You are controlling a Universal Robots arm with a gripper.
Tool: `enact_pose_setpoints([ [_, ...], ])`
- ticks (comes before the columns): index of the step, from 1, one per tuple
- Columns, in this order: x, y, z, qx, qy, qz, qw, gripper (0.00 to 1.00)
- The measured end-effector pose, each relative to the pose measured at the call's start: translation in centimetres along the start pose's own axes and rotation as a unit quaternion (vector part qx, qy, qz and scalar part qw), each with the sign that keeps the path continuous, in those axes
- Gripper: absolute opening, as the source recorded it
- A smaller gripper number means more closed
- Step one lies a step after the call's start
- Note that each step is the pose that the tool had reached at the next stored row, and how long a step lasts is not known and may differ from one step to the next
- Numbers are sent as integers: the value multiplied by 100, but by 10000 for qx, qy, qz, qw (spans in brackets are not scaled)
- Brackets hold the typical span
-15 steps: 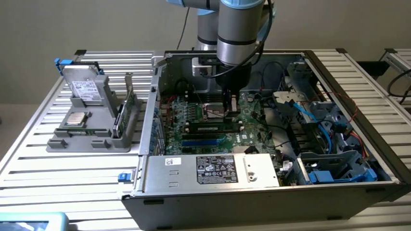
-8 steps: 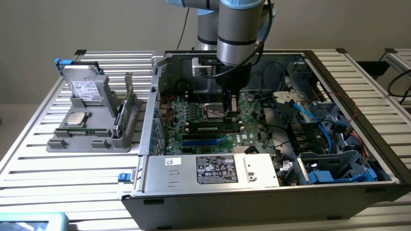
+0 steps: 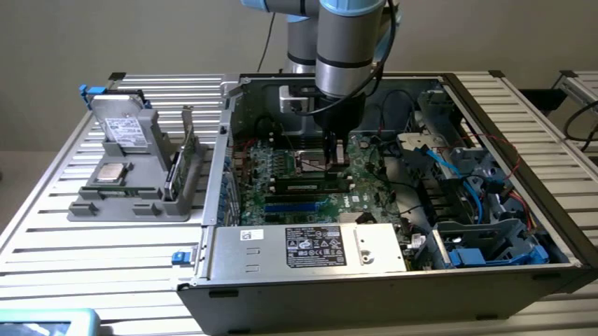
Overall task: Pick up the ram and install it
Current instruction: 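Press down the ram until it locks into place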
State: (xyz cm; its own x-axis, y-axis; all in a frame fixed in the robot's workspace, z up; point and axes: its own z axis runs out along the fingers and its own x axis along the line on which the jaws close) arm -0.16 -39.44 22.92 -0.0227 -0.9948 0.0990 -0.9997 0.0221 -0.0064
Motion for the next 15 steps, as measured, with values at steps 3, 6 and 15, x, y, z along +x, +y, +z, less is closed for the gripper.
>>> enact_pose_setpoints([
  [3, -1, 0, 8, 0, -1, 0, 10000, 11],
  [6, -2, 0, 15, 0, 0, 0, 10000, 11],
  [15, -4, 0, 34, 1, 0, 0, 10000, 11],
])
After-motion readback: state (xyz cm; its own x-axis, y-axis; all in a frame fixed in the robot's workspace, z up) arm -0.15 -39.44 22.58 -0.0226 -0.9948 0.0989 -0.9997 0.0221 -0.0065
